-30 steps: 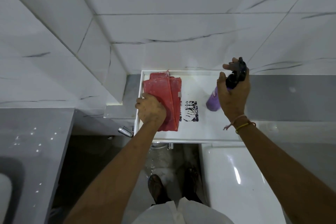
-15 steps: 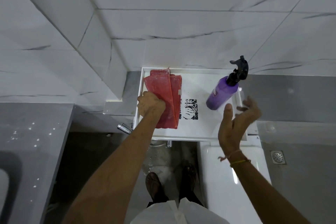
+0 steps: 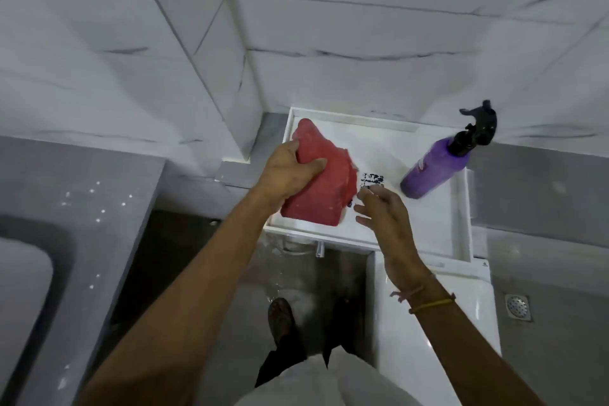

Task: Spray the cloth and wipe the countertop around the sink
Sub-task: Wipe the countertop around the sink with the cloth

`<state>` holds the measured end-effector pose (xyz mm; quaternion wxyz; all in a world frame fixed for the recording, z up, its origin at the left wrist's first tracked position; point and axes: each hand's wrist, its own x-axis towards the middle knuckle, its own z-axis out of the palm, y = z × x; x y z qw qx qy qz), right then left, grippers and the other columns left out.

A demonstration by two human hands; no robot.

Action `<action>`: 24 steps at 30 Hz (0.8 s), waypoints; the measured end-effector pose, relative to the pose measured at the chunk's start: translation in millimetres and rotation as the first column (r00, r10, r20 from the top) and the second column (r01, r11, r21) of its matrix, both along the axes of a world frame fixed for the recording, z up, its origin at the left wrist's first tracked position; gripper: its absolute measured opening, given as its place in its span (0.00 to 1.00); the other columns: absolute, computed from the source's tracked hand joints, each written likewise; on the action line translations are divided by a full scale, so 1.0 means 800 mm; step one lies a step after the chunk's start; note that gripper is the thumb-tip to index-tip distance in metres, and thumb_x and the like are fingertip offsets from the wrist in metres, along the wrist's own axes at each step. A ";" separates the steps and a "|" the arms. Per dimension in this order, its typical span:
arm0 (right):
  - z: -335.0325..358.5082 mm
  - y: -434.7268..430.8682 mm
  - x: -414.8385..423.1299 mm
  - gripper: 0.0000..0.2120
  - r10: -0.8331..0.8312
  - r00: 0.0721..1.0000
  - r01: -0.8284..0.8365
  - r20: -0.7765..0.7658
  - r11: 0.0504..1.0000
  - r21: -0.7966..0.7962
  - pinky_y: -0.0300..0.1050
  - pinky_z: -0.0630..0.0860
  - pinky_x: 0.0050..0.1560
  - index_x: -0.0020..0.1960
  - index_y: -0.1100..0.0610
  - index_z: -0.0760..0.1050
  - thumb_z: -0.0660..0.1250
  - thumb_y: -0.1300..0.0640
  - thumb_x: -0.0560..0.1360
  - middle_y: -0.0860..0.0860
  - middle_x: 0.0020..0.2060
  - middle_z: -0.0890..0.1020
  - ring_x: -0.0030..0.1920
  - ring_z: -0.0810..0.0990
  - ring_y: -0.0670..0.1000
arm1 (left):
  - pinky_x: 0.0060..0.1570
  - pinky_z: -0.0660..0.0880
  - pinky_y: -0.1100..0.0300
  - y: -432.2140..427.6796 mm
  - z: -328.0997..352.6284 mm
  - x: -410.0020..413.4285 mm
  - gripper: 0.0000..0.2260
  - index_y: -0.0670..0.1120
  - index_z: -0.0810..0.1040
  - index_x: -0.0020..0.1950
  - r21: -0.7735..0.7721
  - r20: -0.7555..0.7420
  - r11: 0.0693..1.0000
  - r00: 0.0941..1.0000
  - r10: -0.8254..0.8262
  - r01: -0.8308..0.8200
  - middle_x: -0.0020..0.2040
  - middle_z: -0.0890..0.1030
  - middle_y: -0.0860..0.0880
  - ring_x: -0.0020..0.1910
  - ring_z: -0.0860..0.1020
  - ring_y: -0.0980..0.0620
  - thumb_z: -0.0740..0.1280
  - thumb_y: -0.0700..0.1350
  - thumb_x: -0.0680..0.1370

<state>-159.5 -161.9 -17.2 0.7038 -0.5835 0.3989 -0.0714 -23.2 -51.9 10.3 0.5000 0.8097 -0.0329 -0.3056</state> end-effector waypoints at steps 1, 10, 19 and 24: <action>0.003 0.004 0.003 0.14 0.051 0.999 -0.052 0.014 0.991 0.122 0.48 0.78 0.54 0.60 0.57 0.74 0.63 0.51 0.78 0.57 0.56 0.81 0.55 0.81 0.56 | 0.40 0.81 0.62 0.014 0.011 -0.006 0.13 0.49 0.77 0.57 -0.044 -0.009 0.999 1.000 -0.007 0.007 0.50 0.83 0.50 0.42 0.83 0.57 0.72 0.47 0.73; 0.009 0.103 0.011 0.40 0.213 0.903 -0.426 0.372 0.337 0.840 0.59 0.73 0.66 0.71 0.61 0.66 0.70 0.38 0.68 0.61 0.70 0.70 0.69 0.72 0.59 | 0.42 0.80 0.63 0.163 0.072 -0.086 0.16 0.52 0.78 0.61 -0.210 -0.176 0.975 0.984 0.028 -0.065 0.51 0.85 0.53 0.47 0.84 0.56 0.72 0.43 0.74; -0.016 0.234 0.041 0.11 0.524 0.805 -0.534 0.278 0.435 0.725 0.54 0.82 0.47 0.52 0.57 0.83 0.66 0.54 0.74 0.58 0.49 0.86 0.51 0.84 0.57 | 0.43 0.81 0.60 0.310 0.044 -0.153 0.12 0.45 0.79 0.58 -0.158 -0.171 0.922 0.929 0.328 -0.354 0.50 0.85 0.47 0.47 0.84 0.51 0.70 0.42 0.75; -0.004 0.302 0.075 0.10 0.598 0.785 -0.507 0.164 0.467 0.724 0.59 0.81 0.53 0.49 0.60 0.84 0.67 0.60 0.71 0.60 0.50 0.85 0.52 0.84 0.58 | 0.43 0.79 0.62 0.375 0.031 -0.139 0.08 0.47 0.77 0.56 0.000 -0.094 0.888 0.884 0.458 -0.460 0.49 0.82 0.48 0.44 0.81 0.54 0.67 0.47 0.78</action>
